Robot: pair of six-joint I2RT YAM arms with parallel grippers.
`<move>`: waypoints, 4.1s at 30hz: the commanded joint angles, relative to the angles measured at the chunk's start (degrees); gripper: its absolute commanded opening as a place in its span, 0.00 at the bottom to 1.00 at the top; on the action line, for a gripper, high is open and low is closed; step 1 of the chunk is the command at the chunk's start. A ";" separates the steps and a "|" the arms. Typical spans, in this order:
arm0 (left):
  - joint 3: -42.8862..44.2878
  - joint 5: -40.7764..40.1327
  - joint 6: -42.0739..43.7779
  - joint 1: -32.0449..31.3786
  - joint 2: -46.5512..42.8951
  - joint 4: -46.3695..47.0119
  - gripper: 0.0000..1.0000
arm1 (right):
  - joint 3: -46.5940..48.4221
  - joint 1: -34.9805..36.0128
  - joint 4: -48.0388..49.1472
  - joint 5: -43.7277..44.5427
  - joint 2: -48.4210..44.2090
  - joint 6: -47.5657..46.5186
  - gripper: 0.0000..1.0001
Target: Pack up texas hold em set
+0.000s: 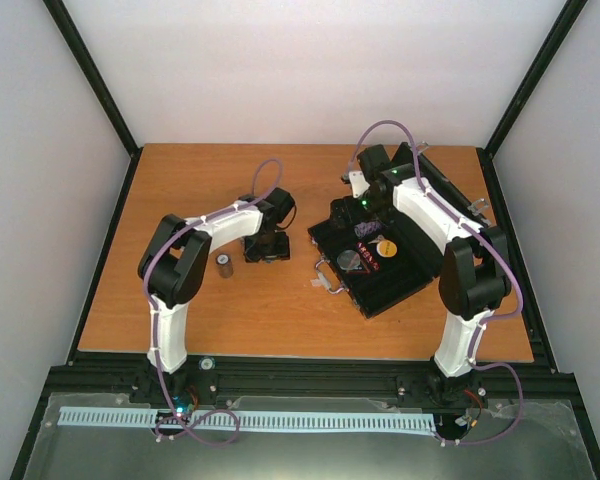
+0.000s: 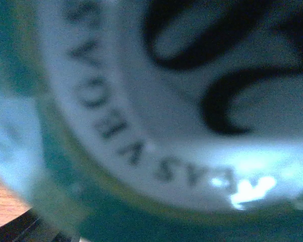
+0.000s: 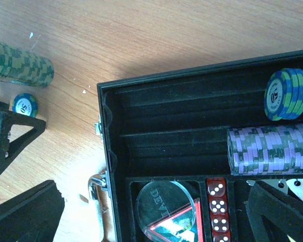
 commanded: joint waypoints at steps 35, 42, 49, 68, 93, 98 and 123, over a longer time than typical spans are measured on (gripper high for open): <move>7.53 0.57 5.53 0.52 4.14 -5.49 0.87 | -2.09 -0.03 1.66 -0.20 -2.72 -0.49 1.00; 11.38 1.27 8.13 2.22 7.17 -6.42 0.80 | -3.19 -0.09 1.92 0.15 -3.36 -0.50 1.00; 9.57 1.01 8.88 2.57 7.47 -6.24 0.65 | -2.79 -0.12 2.10 -0.02 -2.84 -0.42 1.00; 5.38 2.83 8.24 2.59 4.42 -4.43 0.26 | -2.80 -0.12 2.17 0.02 -2.22 -0.41 1.00; -2.91 10.36 30.48 -8.13 -9.47 2.04 1.00 | -1.37 -2.10 1.92 -0.40 -2.27 0.74 1.00; -1.69 8.77 35.82 -8.13 -6.01 2.54 1.00 | -1.44 -3.69 2.10 -2.08 -2.31 1.13 1.00; 13.62 6.58 43.18 -13.49 10.53 -8.16 0.81 | -2.34 -4.87 2.63 -2.75 0.00 0.66 1.00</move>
